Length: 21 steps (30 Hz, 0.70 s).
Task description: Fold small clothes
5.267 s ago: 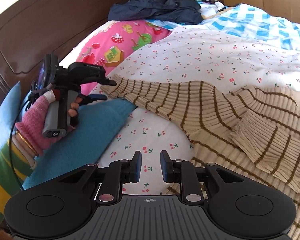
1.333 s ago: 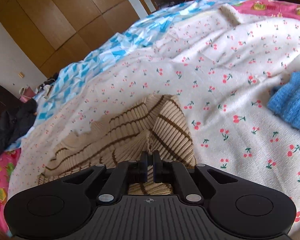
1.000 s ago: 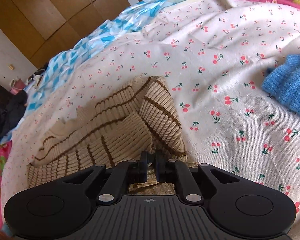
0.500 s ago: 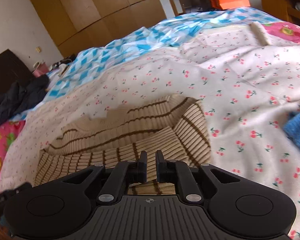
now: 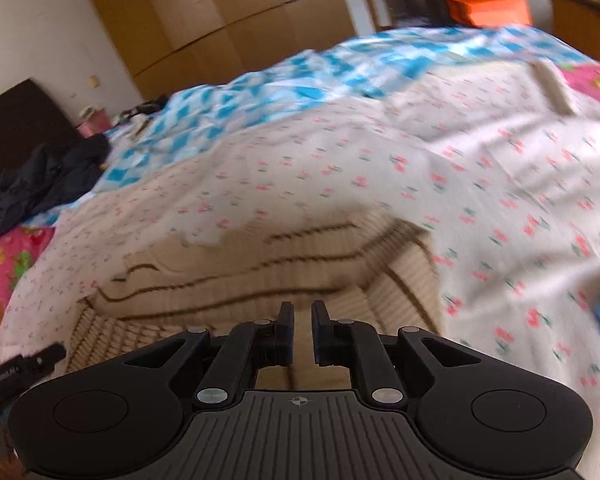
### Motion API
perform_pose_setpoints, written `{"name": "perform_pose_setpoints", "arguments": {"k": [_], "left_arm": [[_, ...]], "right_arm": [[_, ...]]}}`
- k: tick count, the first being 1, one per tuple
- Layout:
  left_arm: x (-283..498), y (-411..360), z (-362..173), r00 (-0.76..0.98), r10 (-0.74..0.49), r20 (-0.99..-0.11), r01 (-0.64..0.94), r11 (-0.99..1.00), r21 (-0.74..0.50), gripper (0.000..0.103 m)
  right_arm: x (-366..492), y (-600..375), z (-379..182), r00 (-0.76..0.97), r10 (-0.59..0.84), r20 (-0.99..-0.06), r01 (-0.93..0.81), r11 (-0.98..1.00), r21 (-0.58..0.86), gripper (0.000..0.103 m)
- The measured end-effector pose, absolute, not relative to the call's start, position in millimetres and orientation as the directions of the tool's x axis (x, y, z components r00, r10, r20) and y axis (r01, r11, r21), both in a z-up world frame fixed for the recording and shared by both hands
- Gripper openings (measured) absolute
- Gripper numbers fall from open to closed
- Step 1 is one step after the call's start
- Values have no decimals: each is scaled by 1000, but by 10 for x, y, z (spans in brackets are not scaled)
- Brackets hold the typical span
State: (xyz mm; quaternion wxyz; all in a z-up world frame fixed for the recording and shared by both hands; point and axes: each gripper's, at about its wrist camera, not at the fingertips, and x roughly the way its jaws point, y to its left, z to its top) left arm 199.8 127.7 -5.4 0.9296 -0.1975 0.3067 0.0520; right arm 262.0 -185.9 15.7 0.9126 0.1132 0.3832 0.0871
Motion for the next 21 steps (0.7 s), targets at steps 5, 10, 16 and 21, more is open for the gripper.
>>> {"name": "perform_pose_setpoints", "arguments": {"k": [5,10,16,21], "left_arm": [[2356,1060,-91,795,-87,-600,-172,917,-361,55],[2405,1060,-429,768,-87,-635,-192,914,-358,55],[2375,1054,-448,780,-70,-622,-179,927,-329,55],[2328,1084,-393,789,-78,-609,-174,923,-343,55]], "right_arm": [[3108,-1466,2,637,331,-696,-147,939,312,12],[3475,-1557,-313,640,196,-743,-34,973,228,0],[3448,-1810,-339,655,196,-730,23,960,279,0],[3248,-1739,-104,686,210,-697,-30,965,261,12]]}}
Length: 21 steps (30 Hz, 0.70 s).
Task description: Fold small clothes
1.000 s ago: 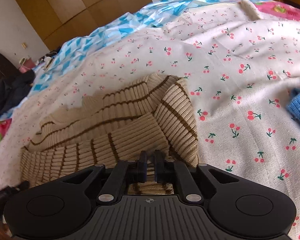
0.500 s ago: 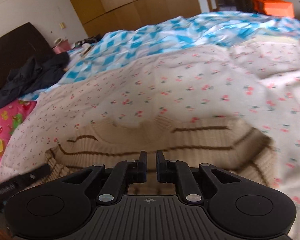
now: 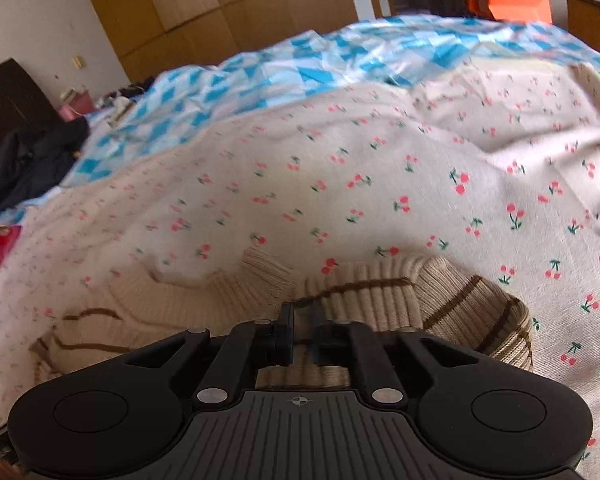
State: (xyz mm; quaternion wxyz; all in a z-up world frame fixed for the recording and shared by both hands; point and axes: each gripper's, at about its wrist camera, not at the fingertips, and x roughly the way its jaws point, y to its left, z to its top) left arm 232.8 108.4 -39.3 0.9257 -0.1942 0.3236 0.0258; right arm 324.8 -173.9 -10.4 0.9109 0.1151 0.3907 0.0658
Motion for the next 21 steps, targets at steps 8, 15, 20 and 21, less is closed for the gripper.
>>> {"name": "perform_pose_setpoints", "arguments": {"k": [8,15,20,21], "left_arm": [[2297,1045,-354,776,-72,-626,-156,941,-301,56],[2038,1077,-192,773,-110,-625,-113,945,-307,57],[1969,1018,-368,705,-102,-702,-106,963,-246,58],[1970,1009,-342,698,-97,-710,-109,965,-239,58]], "right_arm": [[3065,-1821,-60,665,107,-739,2,989,146,13],[2336,-2000,93,657,188,-730,-109,982,156,13],[2310,-2185,-209,596,170,-785,2,977,213,13],[2287,-2193,-137,600,180,-779,8,973,231,13]]}}
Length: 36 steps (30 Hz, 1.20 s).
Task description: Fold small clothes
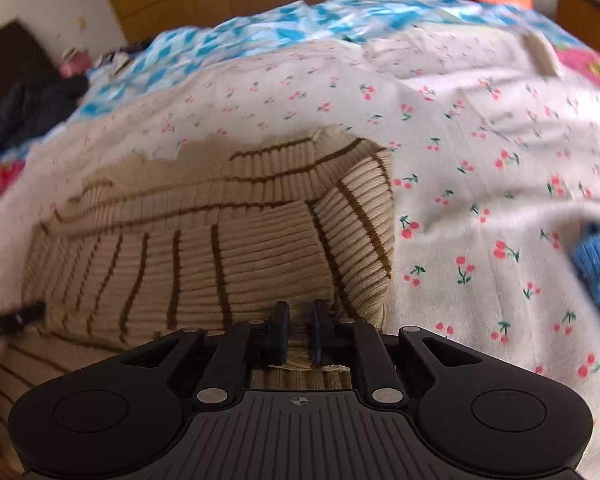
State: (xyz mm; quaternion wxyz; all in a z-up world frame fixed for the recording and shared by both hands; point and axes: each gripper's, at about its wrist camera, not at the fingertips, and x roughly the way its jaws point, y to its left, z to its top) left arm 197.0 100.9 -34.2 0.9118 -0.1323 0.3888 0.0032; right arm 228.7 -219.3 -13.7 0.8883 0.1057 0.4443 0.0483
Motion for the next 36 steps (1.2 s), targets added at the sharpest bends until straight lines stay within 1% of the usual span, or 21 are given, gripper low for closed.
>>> {"name": "perform_pose_setpoints", "arguments": {"k": [1,3,7,9,12,14,18,22,27,33,34,35,36], "left_arm": [[1959,1008,-294,690,-95,-718,-114,965,-237,58],[1876,1029,-181,689,-109,-717,-106,963,-248,58],[1469,1129,-14,657,-184,-732,-41,960,-278,58],[1168,1219,37,621,-225,-751,-30,951,-309,58],[679,1369,94,561,-259,-786,-51,937,-345,58],[397,1421,97,512,-274,-814,-79,929,-362,58],[-4,1378,68,421,-295,-858,-108,923,-370,58],[-136,1187,79,386,-259,-885,-50,952,-300,58],[-115,1044,58,319,-274,-907,-4,957,-290,58],[-94,934,12,277,-265,-924,-7,961,-277,57],[-93,926,12,276,-264,-924,-8,961,-277,56],[-88,927,11,276,-264,-924,-11,961,-277,50],[-101,934,12,275,-264,-925,-18,960,-279,47]], "right_arm": [[2242,-2191,-64,611,195,-767,-9,971,239,16],[2067,-2185,98,629,206,-750,-58,974,218,16],[1543,-2342,300,619,277,-735,-123,958,258,16],[1234,-2435,371,593,308,-744,-146,950,277,16],[798,-2541,398,541,339,-770,-172,941,293,20],[573,-2583,348,489,346,-801,-177,938,297,22],[270,-2614,197,411,341,-845,-163,940,299,22],[105,-2659,76,350,351,-869,-130,936,326,23],[-23,-2688,20,323,365,-873,-124,931,344,26],[-52,-2735,-111,286,383,-878,-89,923,374,28],[-50,-2743,-126,282,388,-877,-83,921,381,28],[-51,-2758,-135,282,392,-876,-79,919,387,28],[-54,-2770,-139,281,398,-873,-75,916,393,26]]}}
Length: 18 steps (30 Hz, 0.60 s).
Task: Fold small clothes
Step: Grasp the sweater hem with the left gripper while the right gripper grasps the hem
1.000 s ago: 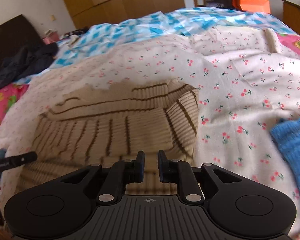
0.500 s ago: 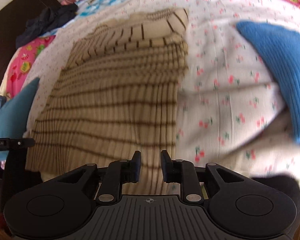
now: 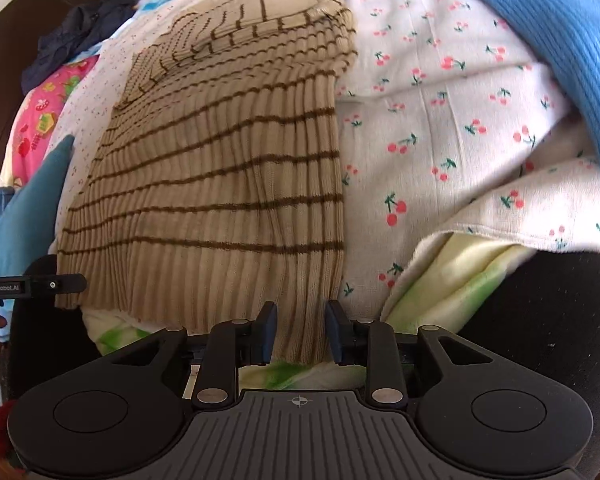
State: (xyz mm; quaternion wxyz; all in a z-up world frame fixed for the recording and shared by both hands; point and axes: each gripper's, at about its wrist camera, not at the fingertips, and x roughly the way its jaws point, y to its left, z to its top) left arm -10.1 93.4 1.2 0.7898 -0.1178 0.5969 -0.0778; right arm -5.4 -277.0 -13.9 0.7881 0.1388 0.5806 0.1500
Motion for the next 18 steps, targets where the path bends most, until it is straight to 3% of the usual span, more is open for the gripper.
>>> {"name": "perform_pose_setpoints", "arguments": {"k": [5,8,14,18], "left_arm": [[-152,1099,10,292,-319,-902,-89,930,-357,24],[-178,1196,-17,303,-387,-871,-139,886,-442,17],[-197,1271,-28,359,-483,-799,-187,801,-568,15],[-161,1325,63,450,-548,-705,-183,716,-673,15]], "right_arm": [[-80,-2835,-168,274,466,-841,-42,879,474,8],[-107,-2884,-157,313,519,-795,-5,838,545,5],[-91,-2938,23,429,599,-676,4,748,664,1],[12,-2897,195,509,635,-581,-30,688,725,1]]}}
